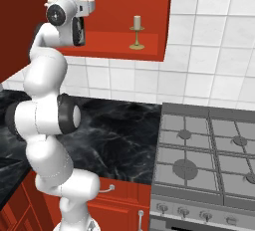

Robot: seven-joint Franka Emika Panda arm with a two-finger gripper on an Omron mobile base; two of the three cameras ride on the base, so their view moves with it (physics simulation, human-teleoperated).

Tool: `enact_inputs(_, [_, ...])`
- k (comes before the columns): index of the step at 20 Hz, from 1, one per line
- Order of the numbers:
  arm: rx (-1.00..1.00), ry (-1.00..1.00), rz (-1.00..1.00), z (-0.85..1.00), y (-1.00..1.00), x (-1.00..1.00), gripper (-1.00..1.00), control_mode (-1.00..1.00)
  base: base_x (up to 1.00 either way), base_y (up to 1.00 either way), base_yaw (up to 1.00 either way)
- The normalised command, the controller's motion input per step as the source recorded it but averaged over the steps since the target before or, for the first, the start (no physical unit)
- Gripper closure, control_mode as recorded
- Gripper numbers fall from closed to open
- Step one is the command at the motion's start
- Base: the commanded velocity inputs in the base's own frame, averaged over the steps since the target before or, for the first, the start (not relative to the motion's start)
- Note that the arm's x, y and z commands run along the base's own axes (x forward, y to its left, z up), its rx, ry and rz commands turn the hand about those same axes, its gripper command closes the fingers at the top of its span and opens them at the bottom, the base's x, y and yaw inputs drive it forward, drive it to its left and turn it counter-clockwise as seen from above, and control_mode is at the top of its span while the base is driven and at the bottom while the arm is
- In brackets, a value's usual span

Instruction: Get the candle and the wine from the cabinet and move them to the dining counter.

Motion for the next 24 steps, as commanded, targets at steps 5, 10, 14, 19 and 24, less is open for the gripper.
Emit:
enact_inputs(5, [0.0,0.0,0.0,0.0,-0.22,-0.63,1.0,-1.0,0.0,0.0,0.0])
enact_inputs(10, [0.0,0.0,0.0,0.02,-0.42,-0.86,1.0,-1.0,0.0,0.0,0.0])
enact_inputs(14, [-0.01,0.03,-0.01,0.11,-0.44,-0.84,1.0,-1.0,0.0,0.0,0.0])
enact_inputs(19, [-0.01,0.15,-0.04,0.19,-0.27,-0.7,1.0,-1.0,0.0,0.0,0.0])
enact_inputs(24, [-0.02,0.22,-0.05,0.26,-0.18,-0.61,1.0,-1.0,0.0,0.0,0.0])
